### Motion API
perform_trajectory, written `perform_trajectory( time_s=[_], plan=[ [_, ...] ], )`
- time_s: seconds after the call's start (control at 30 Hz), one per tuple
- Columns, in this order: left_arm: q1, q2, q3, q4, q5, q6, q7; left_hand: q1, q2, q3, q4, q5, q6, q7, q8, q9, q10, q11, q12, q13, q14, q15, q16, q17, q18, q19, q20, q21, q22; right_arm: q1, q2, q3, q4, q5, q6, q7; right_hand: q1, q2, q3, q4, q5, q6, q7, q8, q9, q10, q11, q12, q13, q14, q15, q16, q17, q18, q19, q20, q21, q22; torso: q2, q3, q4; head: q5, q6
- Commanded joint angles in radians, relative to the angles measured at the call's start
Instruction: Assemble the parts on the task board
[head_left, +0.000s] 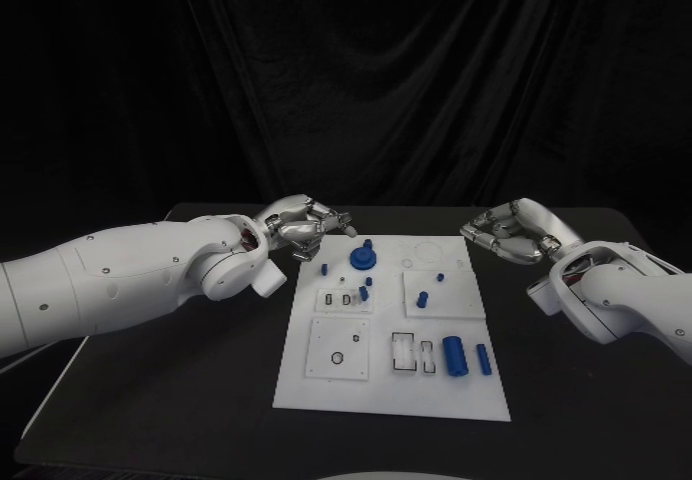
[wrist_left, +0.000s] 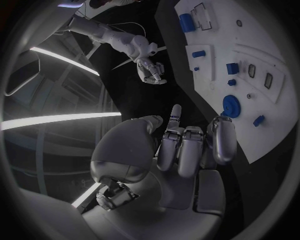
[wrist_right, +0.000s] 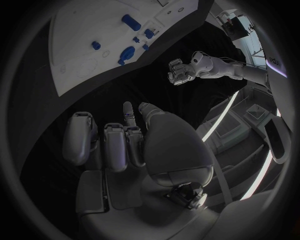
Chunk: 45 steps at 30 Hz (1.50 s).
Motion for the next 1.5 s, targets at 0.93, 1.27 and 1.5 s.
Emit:
perform_trajectory(
  time_s=[0.93, 1.27, 1.5],
  plan=[
    [0.01, 0.19, 0.002, -0.021, -0.569, 0.189, -0.765, -0.071, -0.002, -0.217, -0.001, -0.169, 0.085, -0.121, 0.298, 0.505, 0.105, -0.123, 0.003, 0.263, 0.105, -0.122, 0.003, 0.263, -0.041, 0.187, -0.121, 0.03, 0.147, -0.022, -0.005, 0.001, -0.019, 0.026, 0.059, 0.005, 0.016, -0.006, 0.017, -0.005, 0.034, 0.014, -0.006, 0.003, 0.001, 0.02, -0.005, 0.011, 0.144, 0.051, -0.014, 0.009, 0.082, -0.001, 0.018, -0.008, 0.018, 0.11, -0.049, 0.0328, -0.0215, 0.015, -0.082],
    [0.006, 0.227, 0.001, -0.045, -0.579, 0.126, -0.769, -0.073, 0.002, -0.225, -0.004, -0.154, 0.101, -0.119, 0.24, 0.506, 0.105, -0.123, 0.003, 0.263, 0.105, -0.123, 0.003, 0.263, -0.039, 0.185, -0.123, 0.024, 0.138, -0.024, -0.008, 0.001, -0.016, 0.018, 0.067, -0.004, 0.016, -0.007, 0.018, -0.005, 0.038, 0.014, -0.006, 0.003, 0.001, 0.022, -0.005, 0.012, 0.145, 0.052, -0.014, 0.009, 0.081, -0.002, 0.02, -0.009, 0.019, 0.111, -0.048, 0.0332, -0.0226, 0.024, -0.08],
    [0.002, 0.247, 0.001, -0.064, -0.58, 0.106, -0.753, -0.067, 0.003, -0.225, -0.009, -0.148, 0.107, -0.118, 0.221, 0.506, 0.105, -0.122, 0.003, 0.263, 0.105, -0.123, 0.003, 0.263, -0.037, 0.179, -0.123, 0.019, 0.128, -0.024, -0.009, 0.001, -0.013, 0.015, 0.071, -0.01, 0.016, -0.008, 0.019, -0.006, 0.04, 0.014, -0.006, 0.002, 0.001, 0.023, -0.006, 0.012, 0.145, 0.052, -0.015, 0.008, 0.08, -0.002, 0.022, -0.009, 0.02, 0.111, -0.047, 0.0342, -0.0232, 0.023, -0.092]
  ],
)
